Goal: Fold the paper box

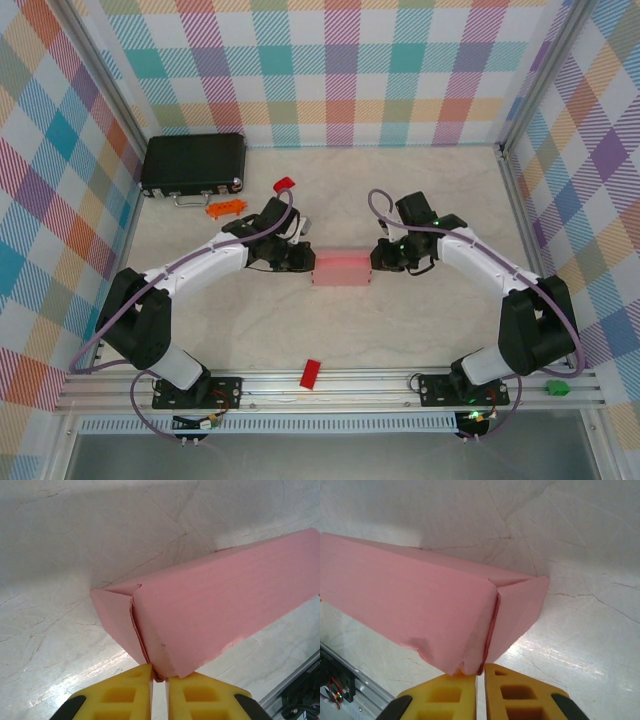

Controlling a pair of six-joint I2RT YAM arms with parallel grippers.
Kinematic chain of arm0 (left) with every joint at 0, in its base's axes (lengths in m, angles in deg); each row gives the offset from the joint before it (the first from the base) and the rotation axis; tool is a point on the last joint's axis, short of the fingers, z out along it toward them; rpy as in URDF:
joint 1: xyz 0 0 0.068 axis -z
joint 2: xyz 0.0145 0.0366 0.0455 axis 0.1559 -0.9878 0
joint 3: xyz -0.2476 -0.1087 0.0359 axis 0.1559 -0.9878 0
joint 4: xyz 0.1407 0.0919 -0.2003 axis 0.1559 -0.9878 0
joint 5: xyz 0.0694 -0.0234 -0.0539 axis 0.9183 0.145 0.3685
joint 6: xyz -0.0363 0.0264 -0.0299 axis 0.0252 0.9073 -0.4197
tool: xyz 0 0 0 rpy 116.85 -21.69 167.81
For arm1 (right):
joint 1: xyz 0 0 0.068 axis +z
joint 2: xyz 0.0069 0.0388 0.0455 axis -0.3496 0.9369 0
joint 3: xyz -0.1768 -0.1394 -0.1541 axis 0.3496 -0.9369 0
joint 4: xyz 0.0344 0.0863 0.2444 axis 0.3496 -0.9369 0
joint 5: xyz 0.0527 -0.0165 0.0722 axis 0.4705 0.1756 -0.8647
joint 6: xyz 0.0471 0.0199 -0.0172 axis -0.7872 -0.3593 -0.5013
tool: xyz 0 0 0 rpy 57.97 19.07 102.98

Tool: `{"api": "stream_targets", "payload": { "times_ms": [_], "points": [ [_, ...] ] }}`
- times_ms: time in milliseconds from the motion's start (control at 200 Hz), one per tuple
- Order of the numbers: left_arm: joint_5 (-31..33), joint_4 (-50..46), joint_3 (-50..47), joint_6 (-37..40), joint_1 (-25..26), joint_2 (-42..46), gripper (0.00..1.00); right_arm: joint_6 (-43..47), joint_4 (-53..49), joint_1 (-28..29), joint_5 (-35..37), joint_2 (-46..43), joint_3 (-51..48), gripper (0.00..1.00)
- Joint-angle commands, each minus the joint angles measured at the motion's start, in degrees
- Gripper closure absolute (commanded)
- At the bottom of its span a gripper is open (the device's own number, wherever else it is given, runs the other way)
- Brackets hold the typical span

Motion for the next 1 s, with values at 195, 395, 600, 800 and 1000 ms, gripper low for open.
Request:
{"api": "stream_targets", "payload": {
  "times_ms": [195, 395, 600, 800, 1000],
  "points": [
    [2.0, -4.1, 0.7, 1.6, 0.7, 0.7, 0.81, 0.4, -2.9, 0.4, 3.0, -3.2, -0.2, 0.76],
    [1.6, -3.4, 1.2, 2.7, 0.7, 2.7, 0.74, 1.2, -2.8, 0.4, 3.0, -4.9, 0.7, 0.74],
    [0.6, -3.2, 0.8, 5.7, 0.7, 5.9, 0.65, 2.1, -0.8, 0.5, 1.6, -7.2, 1.1, 0.73],
    [1.9, -0.3, 1.0, 5.7, 0.7, 8.2, 0.62, 0.2, 1.2, 0.5, 3.4, -5.8, 3.4, 0.72],
    [8.3, 0.1, 4.1, 1.1, 0.6, 4.6, 0.54, -1.9, 2.4, 0.5, 4.5, -2.8, 5.4, 0.68]
  ]
}}
